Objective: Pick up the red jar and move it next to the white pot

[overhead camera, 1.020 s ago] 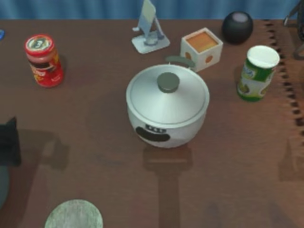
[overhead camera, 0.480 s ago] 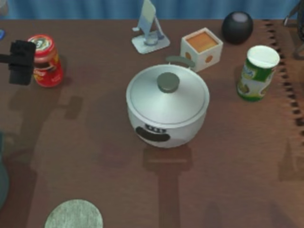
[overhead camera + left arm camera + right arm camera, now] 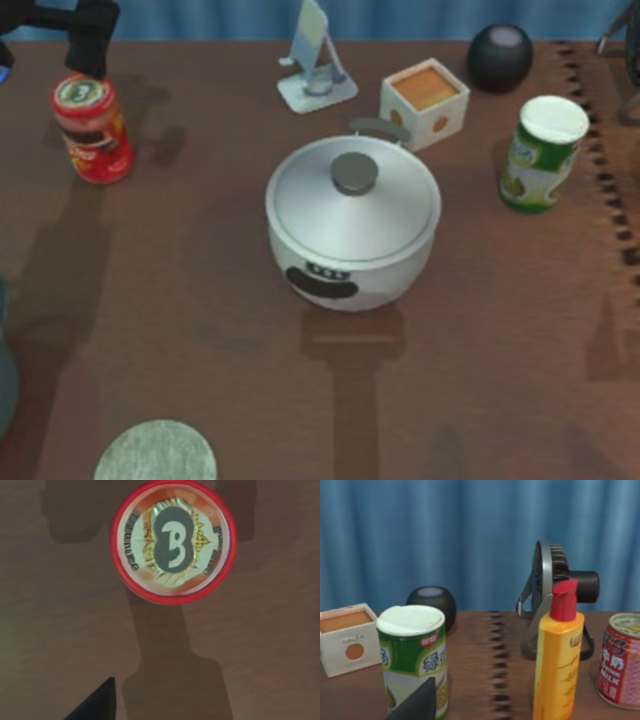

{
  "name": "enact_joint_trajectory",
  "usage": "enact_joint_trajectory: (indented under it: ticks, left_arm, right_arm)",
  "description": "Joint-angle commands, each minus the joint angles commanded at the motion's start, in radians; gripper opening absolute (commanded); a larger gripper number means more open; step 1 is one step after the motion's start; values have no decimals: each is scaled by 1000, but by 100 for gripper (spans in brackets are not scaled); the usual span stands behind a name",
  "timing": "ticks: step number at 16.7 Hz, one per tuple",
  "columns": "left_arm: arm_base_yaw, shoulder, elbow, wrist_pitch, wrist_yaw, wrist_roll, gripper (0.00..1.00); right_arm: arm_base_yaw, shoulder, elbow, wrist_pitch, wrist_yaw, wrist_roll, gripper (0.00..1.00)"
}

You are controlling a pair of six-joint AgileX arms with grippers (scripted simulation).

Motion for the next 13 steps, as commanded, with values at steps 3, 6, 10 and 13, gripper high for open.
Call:
enact_joint_trajectory:
  ticks: [3, 6, 10, 13]
  left_arm:
    - [6, 210, 238, -89, -19, 18, 100]
    - [13, 375, 415, -155, -38, 31, 100]
    - [20, 483, 525, -201, -56, 40, 100]
    - [20, 484, 526, -201, -57, 40, 100]
  right_arm:
    - [0, 0, 0, 0, 0, 0, 100]
    - [0, 0, 0, 0, 0, 0, 100]
    - [0, 0, 0, 0, 0, 0, 100]
    - [0, 0, 0, 0, 0, 0, 100]
